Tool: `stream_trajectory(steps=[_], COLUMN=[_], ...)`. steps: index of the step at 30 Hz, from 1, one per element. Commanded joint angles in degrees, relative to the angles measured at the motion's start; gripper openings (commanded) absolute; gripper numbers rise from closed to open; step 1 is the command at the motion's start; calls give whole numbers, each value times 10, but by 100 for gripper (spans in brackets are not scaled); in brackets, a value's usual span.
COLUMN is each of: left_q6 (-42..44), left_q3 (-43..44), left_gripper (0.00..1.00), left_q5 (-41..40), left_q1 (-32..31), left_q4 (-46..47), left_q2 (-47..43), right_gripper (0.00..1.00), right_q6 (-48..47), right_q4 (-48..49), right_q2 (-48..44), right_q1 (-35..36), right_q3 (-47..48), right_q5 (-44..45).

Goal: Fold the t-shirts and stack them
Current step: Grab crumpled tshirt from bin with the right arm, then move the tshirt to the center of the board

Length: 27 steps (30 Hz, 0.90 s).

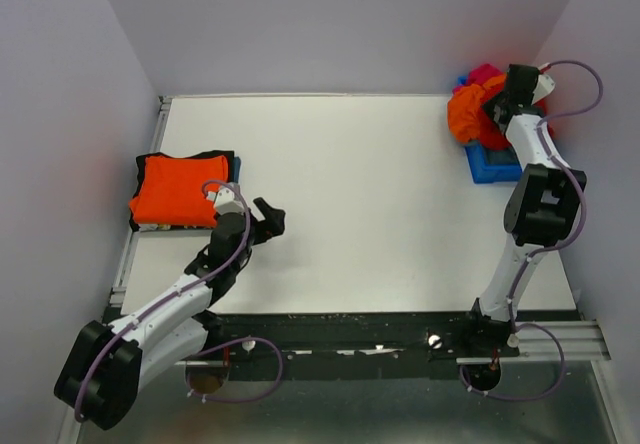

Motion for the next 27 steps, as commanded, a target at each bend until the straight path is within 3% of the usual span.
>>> stream_trajectory(steps=[1,3,11,15,19,23,27], left_q6=[0,2,-1,-2,-1,0,4], left_q3=[6,7,10,8,10,9,8], left_gripper=[95,95,92,91,91,91,91], left_q5=[13,13,27,29,29,29,27], left_q1=[-4,-4,-4,-7,-9,-10,-12], left_q4=[17,17,22,23,23,21,19], left_q2=[13,16,23,23,22,16,9], right_gripper=[20,1,1,1,1,1,4], right_q6=[-19,-22,-87,-145,-226,-269,-249], right_q4=[-34,-30,49,113,69,23,-34], right_q2=[7,-26,-233,-372,-444,-479,-469], right_q1=[-4,-3,5,50,156,251,279], right_q3=[41,10,-152,-234,-199,-136,-86], right_q5=[41,65,65,28,14,-86,-187])
